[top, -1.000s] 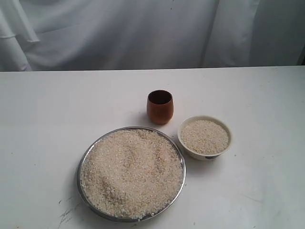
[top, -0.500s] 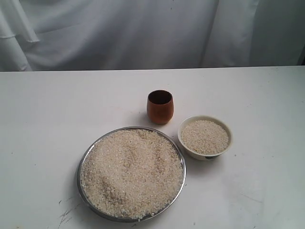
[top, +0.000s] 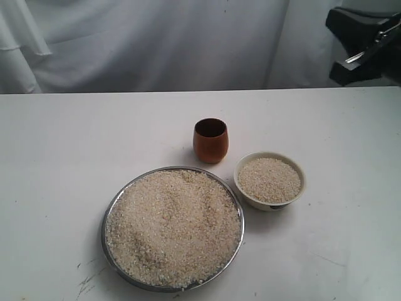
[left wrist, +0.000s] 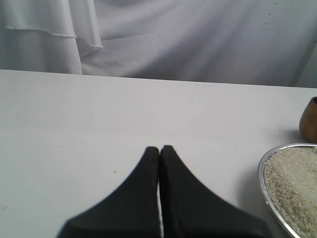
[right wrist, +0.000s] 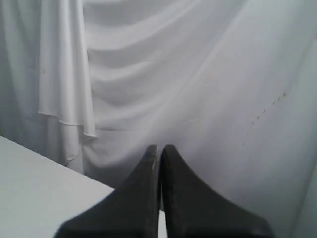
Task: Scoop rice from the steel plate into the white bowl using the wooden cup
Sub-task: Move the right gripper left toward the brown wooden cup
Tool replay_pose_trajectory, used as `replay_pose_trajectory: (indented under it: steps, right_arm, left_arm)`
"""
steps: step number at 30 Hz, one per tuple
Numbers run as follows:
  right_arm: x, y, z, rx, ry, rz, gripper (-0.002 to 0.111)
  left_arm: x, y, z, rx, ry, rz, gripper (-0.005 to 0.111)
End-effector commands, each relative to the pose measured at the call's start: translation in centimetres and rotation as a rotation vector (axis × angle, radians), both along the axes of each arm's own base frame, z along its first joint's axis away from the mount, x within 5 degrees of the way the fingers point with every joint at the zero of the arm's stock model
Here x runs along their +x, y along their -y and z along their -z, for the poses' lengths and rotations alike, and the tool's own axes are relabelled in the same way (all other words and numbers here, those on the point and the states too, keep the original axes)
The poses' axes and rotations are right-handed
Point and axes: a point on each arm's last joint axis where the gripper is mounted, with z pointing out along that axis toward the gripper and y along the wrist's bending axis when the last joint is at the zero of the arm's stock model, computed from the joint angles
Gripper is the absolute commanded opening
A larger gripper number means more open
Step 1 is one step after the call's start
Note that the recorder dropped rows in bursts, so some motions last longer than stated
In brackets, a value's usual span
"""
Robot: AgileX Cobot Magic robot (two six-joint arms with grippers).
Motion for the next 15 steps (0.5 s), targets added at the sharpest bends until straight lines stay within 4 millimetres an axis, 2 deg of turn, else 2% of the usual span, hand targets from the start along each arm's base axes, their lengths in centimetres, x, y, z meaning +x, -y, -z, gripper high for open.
replay_pose_trajectory:
  steps: [1, 5, 8, 10, 13, 15]
  right_arm:
    - [1.6, -0.3, 1.6, 0.085, -0.078, -0.011, 0.000]
    - [2.2, -0.6, 3.5, -0.029, -0.069, -0.033, 0.002]
    - [2.1, -1.0, 4.3, -0.199, 0.024, -0.071, 0.013]
    - [2.2, -1.0, 4.6, -0.212, 0.019, -0.075, 0.025]
    - [2.3, -0.9, 5.0, -0.226, -0.029, -0.062, 0.052]
    - [2.4, -0.6, 5.6, -0.222, -0.122, -0.030, 0.079]
  left_arm:
    - [0.0, 0.0, 0.1, -0.004, 0.007, 0.001, 0.000]
    - [0.0, 0.0, 0.1, -0.004, 0.007, 0.001, 0.000]
    - [0.0, 0.0, 0.1, -0.004, 0.007, 0.001, 0.000]
    - [0.0, 0.0, 0.1, -0.004, 0.007, 0.001, 0.000]
    - [0.0, 0.0, 0.1, -0.004, 0.007, 0.001, 0.000]
    - [0.0, 0.0, 0.1, -0.004, 0.007, 0.001, 0.000]
